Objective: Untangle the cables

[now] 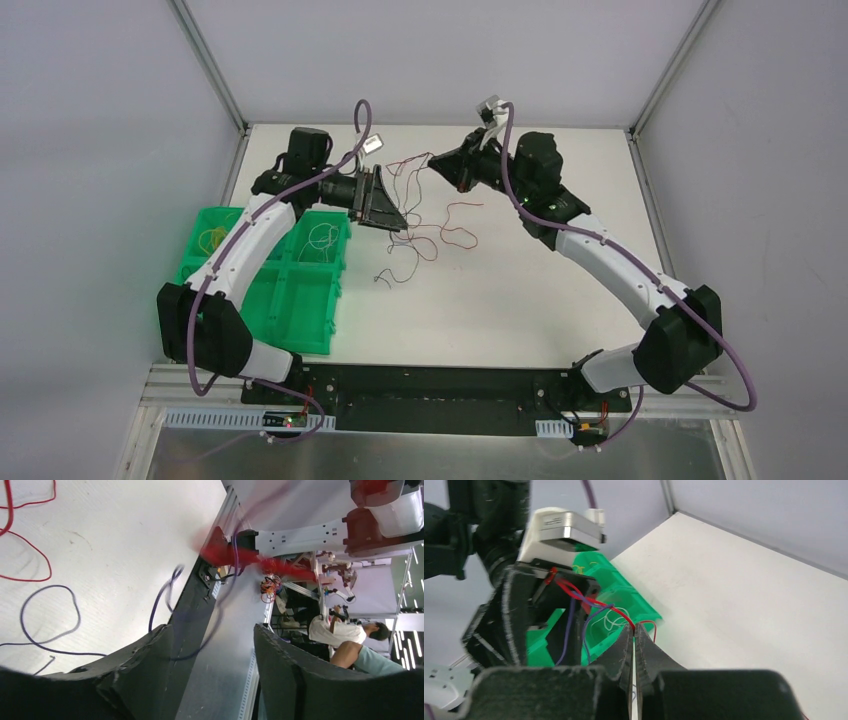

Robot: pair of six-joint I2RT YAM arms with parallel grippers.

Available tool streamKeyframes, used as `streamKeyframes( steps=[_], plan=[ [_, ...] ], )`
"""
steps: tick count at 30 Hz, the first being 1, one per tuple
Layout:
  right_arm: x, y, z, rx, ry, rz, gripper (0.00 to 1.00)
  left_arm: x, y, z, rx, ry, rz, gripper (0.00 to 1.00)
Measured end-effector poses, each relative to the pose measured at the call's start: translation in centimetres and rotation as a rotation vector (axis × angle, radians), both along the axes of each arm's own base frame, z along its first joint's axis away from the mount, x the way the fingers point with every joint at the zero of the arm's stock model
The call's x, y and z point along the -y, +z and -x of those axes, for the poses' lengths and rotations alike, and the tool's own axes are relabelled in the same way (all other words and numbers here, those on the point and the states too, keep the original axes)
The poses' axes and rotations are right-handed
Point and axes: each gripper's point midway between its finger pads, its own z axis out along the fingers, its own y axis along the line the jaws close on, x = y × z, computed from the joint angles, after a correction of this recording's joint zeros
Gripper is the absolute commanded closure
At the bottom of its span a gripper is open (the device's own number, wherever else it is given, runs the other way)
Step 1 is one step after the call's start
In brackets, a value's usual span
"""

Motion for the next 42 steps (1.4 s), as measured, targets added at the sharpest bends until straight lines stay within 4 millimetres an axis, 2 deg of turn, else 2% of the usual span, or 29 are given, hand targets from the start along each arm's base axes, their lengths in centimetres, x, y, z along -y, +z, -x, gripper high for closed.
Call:
streamKeyframes(
  steps=[4,6,12,15,18,21,25,29,31,33,36,39,40,42],
  plan=[
    [1.3,-0.5,-1.2,-0.020,-0.056,0.015,1.00,-0.4,-0.5,-0.1,0.054,0.038,-0.017,0.11],
    [1.8,-0.2,-1.3,-0.018,-0.070,0.013,1.00,-1.0,-0.9,0.0,0.078,0.064,-0.030,0.06],
    [2.6,1.8,-0.2,0.015,-0.072,-0.010,1.00,-2.9,-2.7,-0.5,0.123,0.112,-0.062,0.01],
    [2.9,2.5,0.3,0.024,-0.072,-0.016,1.00,-3.1,-2.3,-0.6,0.219,0.139,-0.074,0.01],
    [3.1,2.9,0.6,0.028,-0.069,-0.025,1.00,-2.4,-0.1,-0.9,0.405,0.139,-0.061,0.01],
    [3.1,2.9,0.7,0.018,-0.068,-0.027,1.00,-0.7,1.4,-0.8,0.566,0.102,-0.053,0.01],
    [3.0,2.6,0.8,-0.005,-0.066,-0.028,1.00,1.4,1.8,-1.2,0.716,0.078,-0.062,0.01],
    [2.9,2.5,1.0,-0.025,-0.057,-0.033,1.00,2.3,1.5,-3.5,0.825,0.113,-0.090,0.01],
    [2.9,2.5,1.2,-0.031,-0.053,-0.037,1.00,2.8,0.8,-4.7,0.845,0.130,-0.110,0.06],
    [2.8,2.6,1.3,-0.033,-0.051,-0.039,1.00,3.3,-0.1,-5.7,0.848,0.143,-0.134,0.22],
    [2.9,2.6,1.4,-0.035,-0.050,-0.039,1.00,4.3,-1.5,-6.3,0.833,0.141,-0.159,0.58],
    [3.1,2.3,1.3,-0.040,-0.062,-0.023,1.00,4.5,-2.0,-6.4,0.816,0.149,-0.177,0.94],
    [3.2,2.1,1.1,-0.038,-0.072,-0.011,1.00,4.5,-1.9,-6.4,0.816,0.151,-0.177,1.00],
    [3.7,1.8,0.6,-0.026,-0.103,0.013,1.00,4.1,-1.6,-6.2,0.827,0.161,-0.186,1.00]
  ],
)
